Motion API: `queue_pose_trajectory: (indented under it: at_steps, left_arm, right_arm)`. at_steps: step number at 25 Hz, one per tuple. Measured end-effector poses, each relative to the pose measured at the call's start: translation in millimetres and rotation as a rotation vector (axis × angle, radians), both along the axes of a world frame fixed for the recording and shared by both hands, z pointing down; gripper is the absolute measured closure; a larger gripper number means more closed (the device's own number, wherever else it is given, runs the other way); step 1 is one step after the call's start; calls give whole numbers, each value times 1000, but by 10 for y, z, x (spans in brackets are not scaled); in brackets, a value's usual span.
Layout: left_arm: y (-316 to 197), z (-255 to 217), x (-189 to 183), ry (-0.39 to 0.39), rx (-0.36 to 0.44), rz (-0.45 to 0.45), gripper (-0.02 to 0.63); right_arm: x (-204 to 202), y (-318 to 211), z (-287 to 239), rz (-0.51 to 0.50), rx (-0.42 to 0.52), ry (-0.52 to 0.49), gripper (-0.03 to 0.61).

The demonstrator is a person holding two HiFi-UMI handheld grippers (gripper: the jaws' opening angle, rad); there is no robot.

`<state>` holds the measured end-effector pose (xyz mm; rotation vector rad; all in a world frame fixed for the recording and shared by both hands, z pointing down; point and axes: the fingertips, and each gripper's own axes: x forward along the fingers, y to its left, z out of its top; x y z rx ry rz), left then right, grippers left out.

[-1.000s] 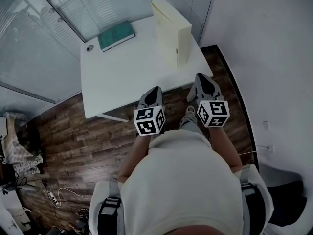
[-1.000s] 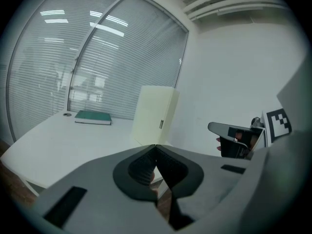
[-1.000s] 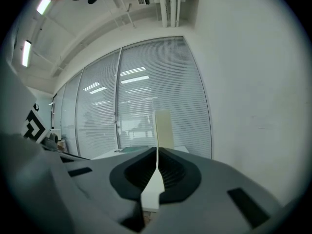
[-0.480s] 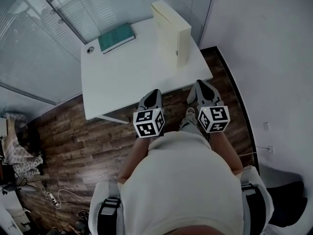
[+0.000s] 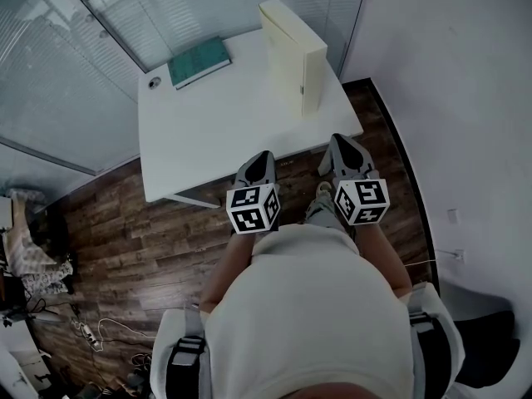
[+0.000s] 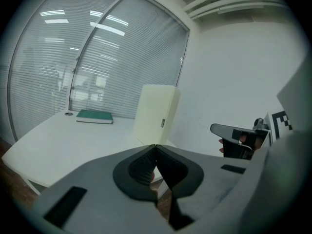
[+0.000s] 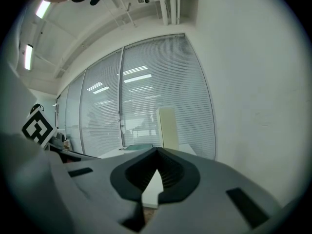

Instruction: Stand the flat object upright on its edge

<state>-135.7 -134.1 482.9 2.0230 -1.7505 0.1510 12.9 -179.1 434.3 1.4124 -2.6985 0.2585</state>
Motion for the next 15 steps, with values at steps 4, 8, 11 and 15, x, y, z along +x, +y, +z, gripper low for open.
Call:
queue_pose_trajectory:
  at_steps: [4,8,11,15]
  left_arm:
    - [-10,-2,-2,5,-1,-3,593]
    - [-22,-3,12,7,0,-4,594]
    - [-47,17,25,9,-4,-5,592]
    - [-84,34,40,12,-8,0,593]
  right_arm:
    - [6,-8,-8,-1,1,1,560]
    - [13,-8,-20,-4,7,0,560]
    - [21,-25,-6,-4,6,-2,560]
    - [26,-49,17,-4,1,-6,560]
